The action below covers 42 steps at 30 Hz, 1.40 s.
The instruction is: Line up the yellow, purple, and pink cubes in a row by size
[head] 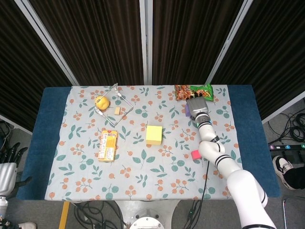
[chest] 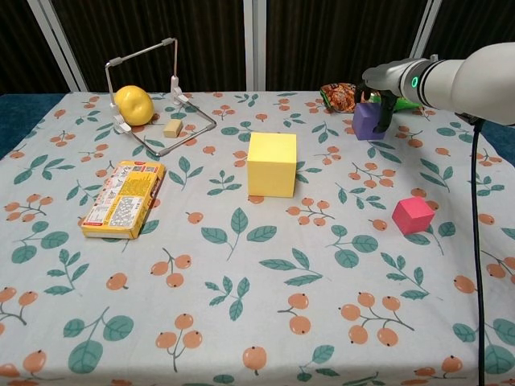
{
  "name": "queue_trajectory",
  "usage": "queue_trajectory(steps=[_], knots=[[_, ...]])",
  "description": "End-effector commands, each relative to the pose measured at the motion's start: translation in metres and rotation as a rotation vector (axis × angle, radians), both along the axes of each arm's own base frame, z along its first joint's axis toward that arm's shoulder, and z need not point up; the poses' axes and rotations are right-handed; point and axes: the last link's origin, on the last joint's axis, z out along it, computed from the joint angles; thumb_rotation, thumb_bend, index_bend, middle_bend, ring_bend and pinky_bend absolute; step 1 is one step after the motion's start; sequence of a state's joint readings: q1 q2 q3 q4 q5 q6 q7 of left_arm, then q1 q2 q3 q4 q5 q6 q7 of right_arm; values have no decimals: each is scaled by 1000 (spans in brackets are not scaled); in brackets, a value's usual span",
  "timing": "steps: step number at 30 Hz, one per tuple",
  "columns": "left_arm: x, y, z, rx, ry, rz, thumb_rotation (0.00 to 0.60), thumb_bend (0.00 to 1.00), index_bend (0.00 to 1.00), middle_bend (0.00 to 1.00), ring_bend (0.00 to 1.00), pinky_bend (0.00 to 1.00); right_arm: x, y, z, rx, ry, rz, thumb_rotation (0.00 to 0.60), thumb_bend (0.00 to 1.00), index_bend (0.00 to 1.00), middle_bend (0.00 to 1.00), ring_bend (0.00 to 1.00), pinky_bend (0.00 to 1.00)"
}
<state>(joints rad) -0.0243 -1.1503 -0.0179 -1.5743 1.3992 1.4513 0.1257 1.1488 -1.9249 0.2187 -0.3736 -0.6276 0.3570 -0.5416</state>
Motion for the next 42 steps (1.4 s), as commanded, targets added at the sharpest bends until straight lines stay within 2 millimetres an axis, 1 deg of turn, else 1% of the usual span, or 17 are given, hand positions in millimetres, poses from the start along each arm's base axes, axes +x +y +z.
queue_trajectory(steps=[1, 2, 4, 6, 9, 11, 14, 16, 19, 22, 27, 30, 34, 42], knots=[[0, 0, 0, 0, -1, 1, 600, 40, 207, 155, 141, 188, 1, 0, -5, -1, -9, -11, 600, 199, 307, 198, 19, 113], [-1, 0, 0, 1, -1, 1, 600, 41, 208, 155, 141, 188, 1, 0, -5, -8, -17, -14, 600, 210, 333, 215, 29, 113], [-1, 0, 0, 2, -2, -1, 600, 40, 207, 155, 141, 188, 1, -1, -1, -30, -47, -18, 600, 231, 402, 282, 80, 113], [-1, 0, -1, 0, -3, -2, 600, 41, 207, 155, 141, 188, 1, -2, 3, -40, -75, -20, 600, 244, 440, 347, 125, 113], [-1, 0, -2, -5, -6, -8, 600, 40, 207, 155, 141, 188, 2, -2, 12, -56, -84, 10, 600, 246, 454, 394, 158, 113], [-1, 1, -3, -4, -10, -12, 600, 41, 208, 155, 141, 188, 4, 1, 17, -62, -106, 32, 600, 246, 455, 408, 168, 113], [-1, 1, -3, 0, -14, -18, 600, 41, 207, 155, 141, 188, 8, 15, 24, -41, -168, 62, 600, 244, 456, 409, 168, 113], [-1, 2, -2, 1, -15, -22, 600, 40, 207, 155, 141, 188, 13, 30, 32, -10, -202, 79, 600, 243, 457, 409, 168, 113], [0, 2, -2, 1, -18, -32, 600, 41, 207, 155, 141, 188, 19, 51, 42, 23, -211, 98, 600, 241, 452, 418, 178, 113], [1, 3, -2, 2, -22, -39, 600, 41, 208, 155, 141, 188, 27, 69, 46, 48, -222, 98, 600, 240, 443, 428, 187, 115], [1, 2, -2, 1, -24, -45, 600, 40, 208, 155, 141, 188, 36, 94, 45, 103, -251, 80, 600, 235, 428, 430, 188, 112], [2, 2, -2, 1, -25, -49, 600, 41, 207, 155, 141, 188, 40, 103, 44, 122, -257, 75, 600, 235, 417, 430, 188, 110], [4, 3, -3, -4, -27, -58, 600, 40, 207, 155, 141, 188, 42, 111, 38, 129, -273, 60, 600, 233, 401, 429, 188, 107], [3, 4, -4, -6, -28, -60, 600, 41, 207, 155, 141, 187, 49, 116, 19, 138, -304, 42, 600, 218, 349, 409, 188, 85]])
